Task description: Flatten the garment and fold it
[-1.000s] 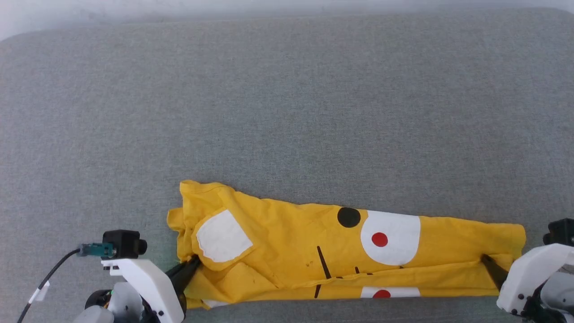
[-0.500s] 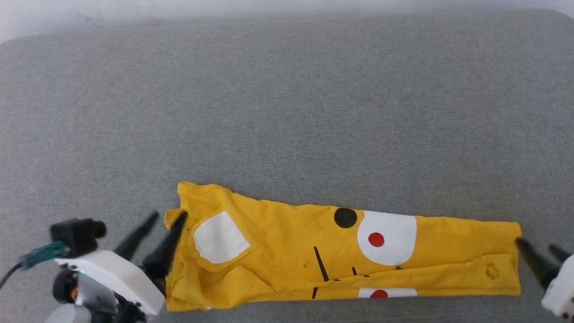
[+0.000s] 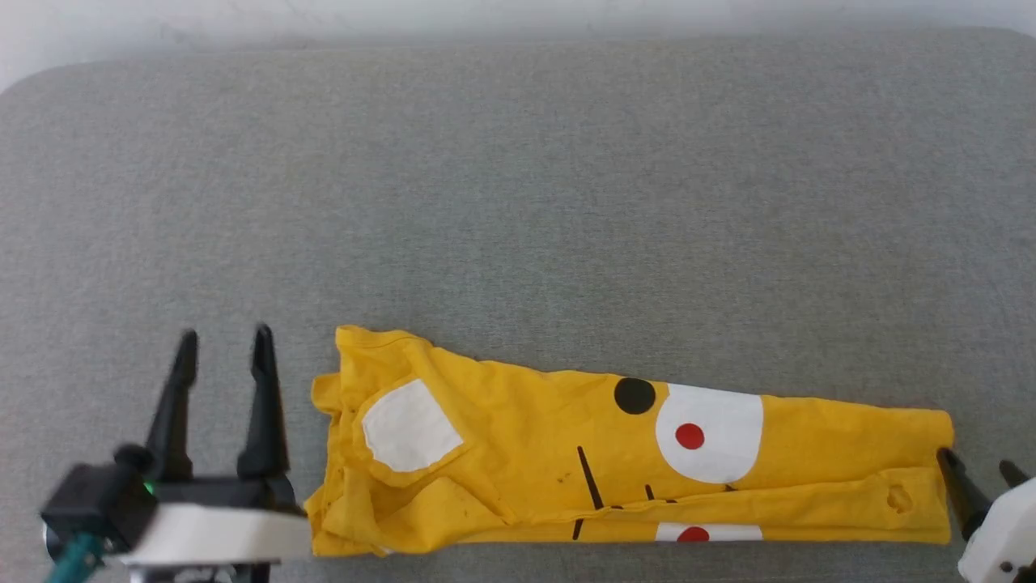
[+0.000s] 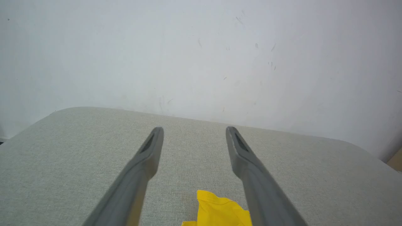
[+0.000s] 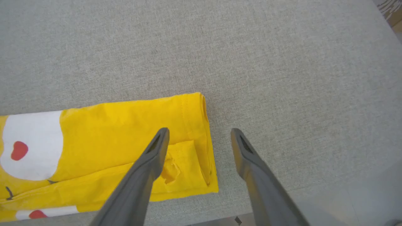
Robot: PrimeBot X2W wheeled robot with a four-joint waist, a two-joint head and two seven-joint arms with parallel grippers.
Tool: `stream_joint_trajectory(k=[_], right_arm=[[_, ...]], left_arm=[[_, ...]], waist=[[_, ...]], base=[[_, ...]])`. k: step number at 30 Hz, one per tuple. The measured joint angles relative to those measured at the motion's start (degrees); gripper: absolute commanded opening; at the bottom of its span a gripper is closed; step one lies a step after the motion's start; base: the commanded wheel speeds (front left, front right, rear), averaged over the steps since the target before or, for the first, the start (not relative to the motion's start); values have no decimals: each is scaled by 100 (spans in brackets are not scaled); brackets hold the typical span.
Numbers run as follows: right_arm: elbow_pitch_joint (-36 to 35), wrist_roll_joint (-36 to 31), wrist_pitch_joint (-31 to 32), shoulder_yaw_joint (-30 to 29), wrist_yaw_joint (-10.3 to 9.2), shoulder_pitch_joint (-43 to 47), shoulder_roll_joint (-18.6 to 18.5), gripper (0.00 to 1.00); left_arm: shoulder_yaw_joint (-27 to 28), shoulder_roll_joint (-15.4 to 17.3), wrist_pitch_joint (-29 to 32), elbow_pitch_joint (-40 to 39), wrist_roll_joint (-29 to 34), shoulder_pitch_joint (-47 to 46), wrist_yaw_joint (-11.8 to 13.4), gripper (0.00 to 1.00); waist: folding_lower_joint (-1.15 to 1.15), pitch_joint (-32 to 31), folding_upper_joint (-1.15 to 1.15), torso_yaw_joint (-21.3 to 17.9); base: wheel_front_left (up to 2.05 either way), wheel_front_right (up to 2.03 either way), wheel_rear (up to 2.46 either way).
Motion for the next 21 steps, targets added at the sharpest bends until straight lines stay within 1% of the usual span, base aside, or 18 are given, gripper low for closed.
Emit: stream_joint_trajectory(k=[2,4,7,12,16,18,20,21], right_arm=[[238,-10,-148,19,0,38,-57,100],[476,-11,-310,8,0,39,-131,100],[812,-18,-513,9,0,28,-257,100],[1318,-52,-710,163,0,-112,-420,100],[1672,-49,-753,355,0,-293,-492,100],[1886,-41,-744,358,0,-369,-493,100],[2029,-44,-720,310,1,-451,-497,24],[2086,-58,-720,260,3,-489,-495,0]], left_arm=[[93,-207,0,-7,311,228,-177,100],[201,-343,1,22,579,380,-331,100],[396,-549,0,57,808,458,-538,100],[628,-839,1,166,960,483,-901,100],[756,-1033,1,253,1014,485,-1131,100],[808,-1106,1,321,1061,486,-1246,100],[845,-1177,1,358,1113,485,-1349,100],[861,-1200,0,368,1137,484,-1377,100]], waist=[[0,-4,0,42],[0,-9,0,90],[0,-17,0,172],[0,-26,0,286],[0,-22,0,354],[0,-16,0,381],[0,-4,0,410],[-1,5,0,423]], base=[[0,0,0],[0,0,0],[0,0,0],[0,0,0],[0,0,0],[0,0,0],[0,0,0],[0,0,0]])
